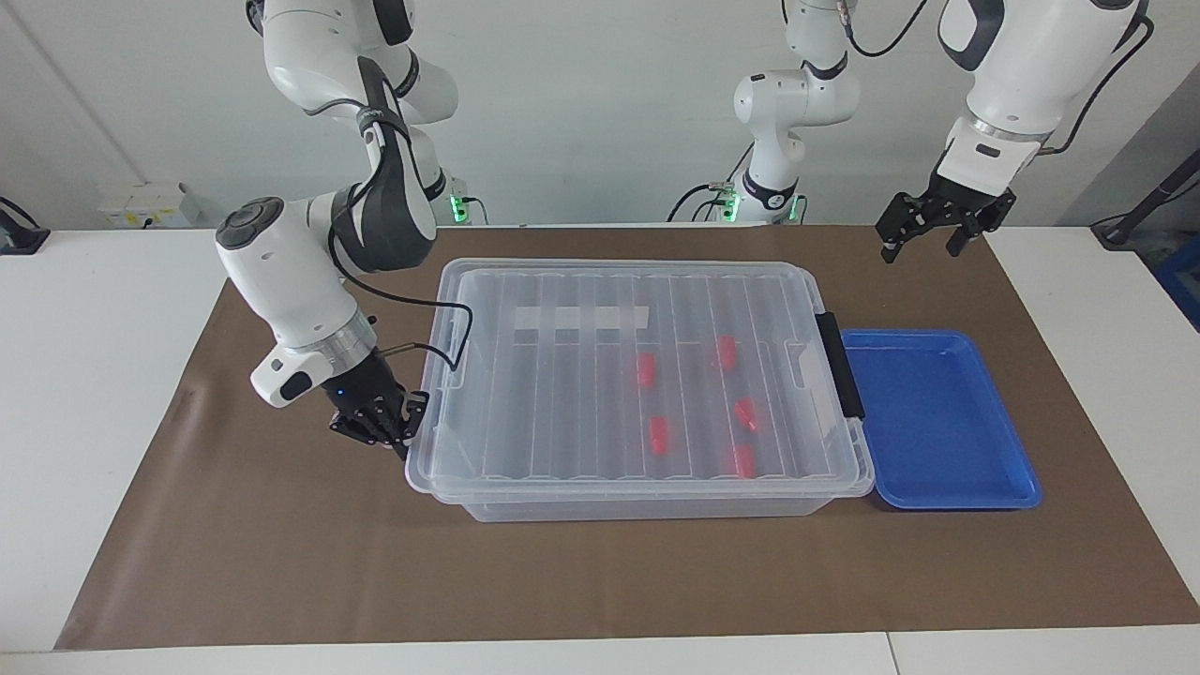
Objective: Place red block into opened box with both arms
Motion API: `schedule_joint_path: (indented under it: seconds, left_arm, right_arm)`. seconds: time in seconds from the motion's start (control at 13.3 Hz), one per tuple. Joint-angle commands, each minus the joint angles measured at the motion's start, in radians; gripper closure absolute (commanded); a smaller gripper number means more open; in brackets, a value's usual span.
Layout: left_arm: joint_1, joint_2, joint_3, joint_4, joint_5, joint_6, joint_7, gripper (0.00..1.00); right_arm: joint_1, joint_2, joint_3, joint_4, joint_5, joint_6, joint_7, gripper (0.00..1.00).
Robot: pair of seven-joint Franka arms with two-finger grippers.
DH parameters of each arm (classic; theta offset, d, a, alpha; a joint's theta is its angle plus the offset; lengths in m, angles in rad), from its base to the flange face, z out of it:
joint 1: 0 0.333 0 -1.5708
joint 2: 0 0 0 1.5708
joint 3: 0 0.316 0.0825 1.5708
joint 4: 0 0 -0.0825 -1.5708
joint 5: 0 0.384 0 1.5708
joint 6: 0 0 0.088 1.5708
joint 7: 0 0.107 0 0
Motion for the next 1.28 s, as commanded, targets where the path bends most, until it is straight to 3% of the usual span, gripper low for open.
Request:
schedule_joint_path:
  seconds: [0.0,1.21]
  left_arm:
    - [-0.013,-0.016,0.013,-0.015,-0.014,0.014,0.003,0.0]
    - [-0.013,-0.016,0.014,-0.014,-0.014,0.016,0.001,0.0]
  right_arm:
    - [-0.003,-0.02,0.01,-0.02,0.006,-0.003,0.023,1.0]
    - [-0.003,-0.026,0.01,-0.032,0.009,-0.005,0.02,1.0]
